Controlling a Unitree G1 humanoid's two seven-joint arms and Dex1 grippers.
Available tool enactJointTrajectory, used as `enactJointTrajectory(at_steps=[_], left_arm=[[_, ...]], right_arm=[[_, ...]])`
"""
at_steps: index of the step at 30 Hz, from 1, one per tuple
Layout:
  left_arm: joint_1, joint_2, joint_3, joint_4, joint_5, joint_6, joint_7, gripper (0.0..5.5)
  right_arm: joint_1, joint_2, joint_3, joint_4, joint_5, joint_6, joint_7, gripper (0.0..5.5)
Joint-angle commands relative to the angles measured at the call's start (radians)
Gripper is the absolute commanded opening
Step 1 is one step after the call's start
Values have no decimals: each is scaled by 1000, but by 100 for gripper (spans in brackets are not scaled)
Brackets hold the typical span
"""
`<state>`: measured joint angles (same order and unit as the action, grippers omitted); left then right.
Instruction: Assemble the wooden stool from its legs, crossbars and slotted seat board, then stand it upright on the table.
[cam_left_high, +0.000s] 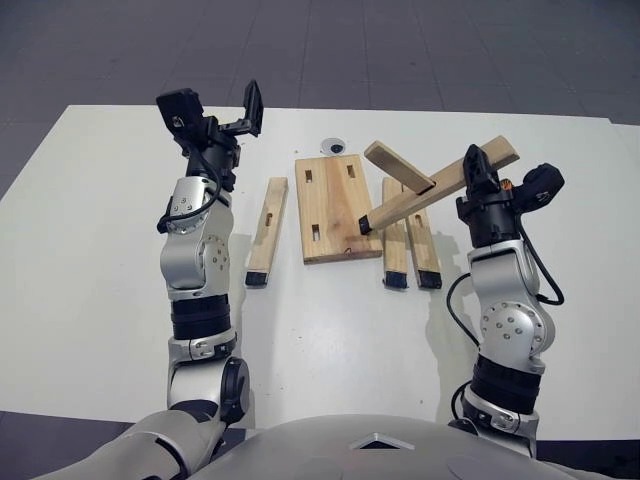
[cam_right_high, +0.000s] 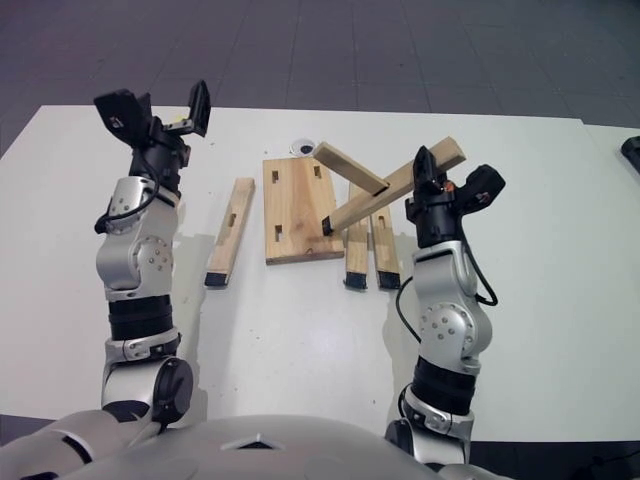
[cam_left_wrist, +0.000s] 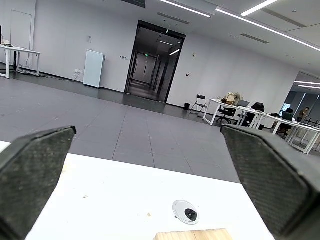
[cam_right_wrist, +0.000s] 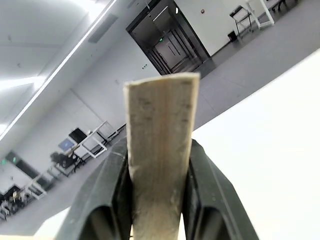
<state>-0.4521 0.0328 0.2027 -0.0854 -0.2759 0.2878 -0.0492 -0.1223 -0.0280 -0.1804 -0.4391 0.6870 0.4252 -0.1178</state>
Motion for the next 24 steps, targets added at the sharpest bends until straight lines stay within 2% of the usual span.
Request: enactJointTrajectory(at_steps=[1, 10, 15, 21, 24], left_arm=[[-3, -1, -20, -21, 10, 2, 16, 540], [-29, -5, -33, -73, -2, 31, 46, 540], [-46, -11, -37, -107, -10, 53, 62, 540], [-47, -13, -58, -135, -5, 74, 65, 540], [-43, -14, -62, -134, -5, 82, 65, 540]], right_arm=[[19, -52, 92, 5, -147, 54, -21, 102], [5, -111, 221, -26, -301, 153, -20, 102], [57, -155, 287, -17, -345, 211, 23, 102], [111, -178, 281, 44, -322, 286, 75, 102], [112, -177, 280, 51, -334, 233, 99, 102]])
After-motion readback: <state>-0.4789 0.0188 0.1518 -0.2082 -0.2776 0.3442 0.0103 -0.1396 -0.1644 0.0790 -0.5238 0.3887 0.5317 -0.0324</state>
